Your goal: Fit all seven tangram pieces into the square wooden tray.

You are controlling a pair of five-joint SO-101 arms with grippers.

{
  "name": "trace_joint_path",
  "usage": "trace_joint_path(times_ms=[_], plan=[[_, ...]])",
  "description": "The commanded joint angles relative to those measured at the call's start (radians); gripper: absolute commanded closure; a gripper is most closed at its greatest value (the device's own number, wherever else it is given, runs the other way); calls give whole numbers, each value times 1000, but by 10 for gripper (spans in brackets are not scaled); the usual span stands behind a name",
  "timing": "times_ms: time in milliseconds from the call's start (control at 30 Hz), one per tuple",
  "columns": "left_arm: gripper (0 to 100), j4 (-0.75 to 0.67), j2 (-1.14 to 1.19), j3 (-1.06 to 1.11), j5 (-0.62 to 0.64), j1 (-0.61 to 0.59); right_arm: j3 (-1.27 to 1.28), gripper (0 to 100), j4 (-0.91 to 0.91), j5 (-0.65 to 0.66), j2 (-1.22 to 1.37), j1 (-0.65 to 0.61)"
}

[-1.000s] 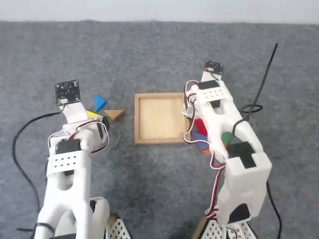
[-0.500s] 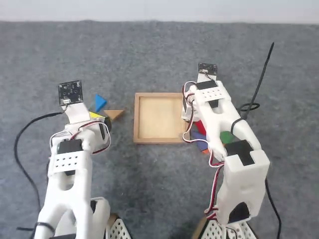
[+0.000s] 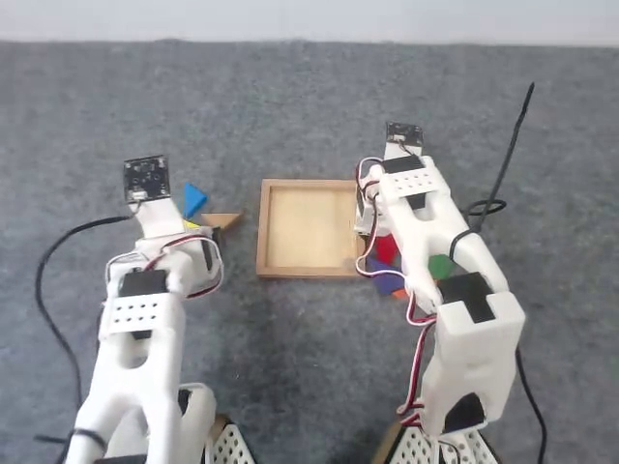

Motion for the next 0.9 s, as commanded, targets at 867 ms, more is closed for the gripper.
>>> trace_joint_path(times_ms=[867], plan=[[795, -5, -29, -1, -21, 28, -161, 862, 220, 865, -64, 202]])
